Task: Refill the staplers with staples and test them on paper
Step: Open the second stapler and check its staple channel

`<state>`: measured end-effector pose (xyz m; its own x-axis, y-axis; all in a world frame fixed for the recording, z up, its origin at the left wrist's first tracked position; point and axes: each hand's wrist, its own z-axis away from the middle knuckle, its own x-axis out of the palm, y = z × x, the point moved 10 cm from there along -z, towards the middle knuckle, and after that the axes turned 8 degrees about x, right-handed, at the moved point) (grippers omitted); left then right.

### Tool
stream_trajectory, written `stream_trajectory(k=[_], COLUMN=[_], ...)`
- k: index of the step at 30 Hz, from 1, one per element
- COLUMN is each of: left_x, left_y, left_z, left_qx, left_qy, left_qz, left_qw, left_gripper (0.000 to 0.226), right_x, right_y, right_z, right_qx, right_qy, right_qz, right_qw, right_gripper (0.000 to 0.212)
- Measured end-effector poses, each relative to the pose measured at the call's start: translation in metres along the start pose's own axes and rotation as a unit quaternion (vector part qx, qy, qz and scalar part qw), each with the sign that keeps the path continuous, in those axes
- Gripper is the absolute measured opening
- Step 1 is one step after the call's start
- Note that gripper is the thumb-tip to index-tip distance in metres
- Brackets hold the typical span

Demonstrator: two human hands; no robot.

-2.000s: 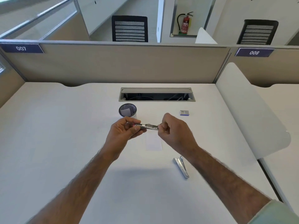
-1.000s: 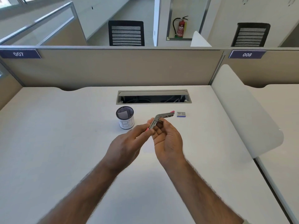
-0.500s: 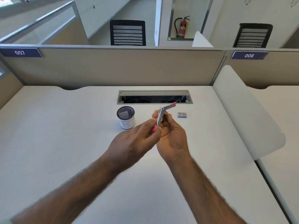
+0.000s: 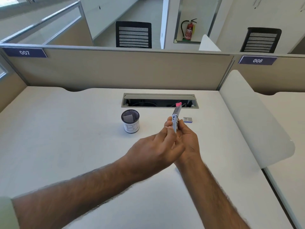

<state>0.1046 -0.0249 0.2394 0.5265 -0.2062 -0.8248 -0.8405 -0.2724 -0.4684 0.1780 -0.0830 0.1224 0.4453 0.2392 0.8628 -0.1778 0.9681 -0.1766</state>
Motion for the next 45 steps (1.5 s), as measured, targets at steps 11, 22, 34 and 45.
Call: stream_trajectory(k=[11,22,34,45], left_x=[0.003,0.012,0.0,0.028], left_y=[0.015,0.018,-0.026,-0.086], left_z=[-0.014,-0.008,0.012,0.063], left_qx=[0.02,0.019,-0.119,-0.411], left_qy=[-0.031,-0.038,0.076,0.29], left_qz=[0.026,0.062,0.232,0.482], left_qw=[0.999,0.997,0.963,0.717], left_gripper=[0.037,0.025,0.03,0.029], right_x=[0.008,0.01,0.001,0.026], right_y=[0.007,0.017,-0.01,-0.05], right_z=[-0.002,-0.007,0.001,0.041], right_qx=[0.067,0.096,-0.027,-0.26], right_qy=[-0.025,-0.068,0.048,0.109], right_qz=[0.08,0.115,0.104,0.328], right_qw=[0.994,0.986,0.993,0.902], right_gripper=[0.047,0.053,0.032,0.016])
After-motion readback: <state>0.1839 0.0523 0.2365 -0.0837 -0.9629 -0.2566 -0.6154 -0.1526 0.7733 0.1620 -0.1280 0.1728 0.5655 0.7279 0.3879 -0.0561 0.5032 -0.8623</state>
